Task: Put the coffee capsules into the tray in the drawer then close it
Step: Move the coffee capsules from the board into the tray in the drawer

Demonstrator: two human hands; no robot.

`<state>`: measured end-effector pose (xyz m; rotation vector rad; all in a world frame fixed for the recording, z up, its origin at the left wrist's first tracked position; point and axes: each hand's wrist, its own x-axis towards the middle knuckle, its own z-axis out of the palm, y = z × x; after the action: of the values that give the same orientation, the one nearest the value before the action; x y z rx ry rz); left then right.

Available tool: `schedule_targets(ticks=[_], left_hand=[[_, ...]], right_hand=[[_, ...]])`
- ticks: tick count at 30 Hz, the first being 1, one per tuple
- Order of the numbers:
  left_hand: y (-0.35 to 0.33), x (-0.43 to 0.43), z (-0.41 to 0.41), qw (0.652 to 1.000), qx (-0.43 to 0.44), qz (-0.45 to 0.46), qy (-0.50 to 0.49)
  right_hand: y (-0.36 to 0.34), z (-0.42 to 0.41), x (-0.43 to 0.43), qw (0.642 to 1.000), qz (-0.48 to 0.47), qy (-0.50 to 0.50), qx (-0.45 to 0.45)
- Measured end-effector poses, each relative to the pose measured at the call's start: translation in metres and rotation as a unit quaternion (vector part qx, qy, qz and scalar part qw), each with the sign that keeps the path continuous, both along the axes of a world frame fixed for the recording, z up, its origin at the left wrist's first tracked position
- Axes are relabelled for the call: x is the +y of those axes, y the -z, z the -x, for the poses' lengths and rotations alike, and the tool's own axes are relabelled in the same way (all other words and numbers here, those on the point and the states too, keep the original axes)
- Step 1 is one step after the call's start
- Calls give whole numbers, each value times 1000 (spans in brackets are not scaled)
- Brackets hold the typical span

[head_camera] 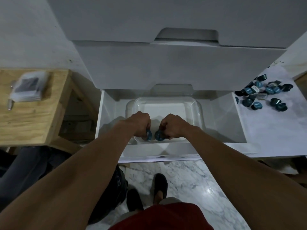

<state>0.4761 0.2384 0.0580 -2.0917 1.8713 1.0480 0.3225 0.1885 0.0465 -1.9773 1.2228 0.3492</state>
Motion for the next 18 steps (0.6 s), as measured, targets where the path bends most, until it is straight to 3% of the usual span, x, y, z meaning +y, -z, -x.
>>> schedule_targets(ticks=[18], left_hand=[[-5,-3,1,996,-54,1,69]], right_hand=[[0,-11,1,999,-30,2,-12]])
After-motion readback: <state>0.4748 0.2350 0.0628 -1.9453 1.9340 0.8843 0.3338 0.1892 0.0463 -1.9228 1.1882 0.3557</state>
